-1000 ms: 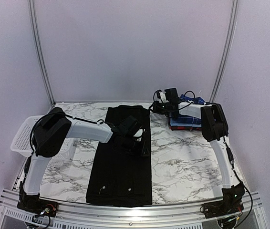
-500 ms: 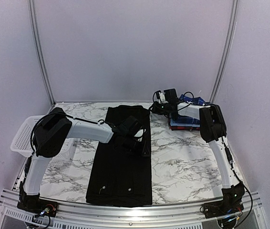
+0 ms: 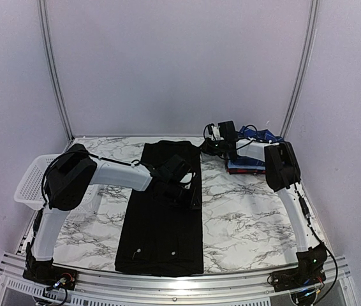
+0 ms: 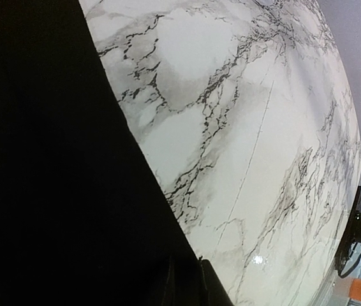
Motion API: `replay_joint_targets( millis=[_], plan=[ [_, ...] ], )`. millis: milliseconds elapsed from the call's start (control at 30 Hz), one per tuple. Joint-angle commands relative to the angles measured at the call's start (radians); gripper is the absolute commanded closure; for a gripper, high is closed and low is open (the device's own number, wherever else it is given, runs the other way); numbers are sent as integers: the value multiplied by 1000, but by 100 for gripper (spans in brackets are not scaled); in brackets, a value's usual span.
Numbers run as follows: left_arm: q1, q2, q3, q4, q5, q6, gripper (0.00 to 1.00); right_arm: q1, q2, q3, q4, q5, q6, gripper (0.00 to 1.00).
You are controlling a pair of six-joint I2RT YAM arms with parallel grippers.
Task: Fold and stack the long sleeve shirts
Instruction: Smooth out the rectangle-folded shirt at the center of the board.
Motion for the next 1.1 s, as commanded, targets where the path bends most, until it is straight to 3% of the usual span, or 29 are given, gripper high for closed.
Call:
replay_joint_targets(
  millis=[0,167,1067],
  plan=[
    [-8,36,17,-18,15,-5,84,6,22,60,18,-11,13,89],
    [-17,41,14,-18,15,-10,84,6,34,89,14,-19,9,100],
    [-47,66,42,-32,6,-7,84,3,42,146,40,44,-88,100]
  ],
)
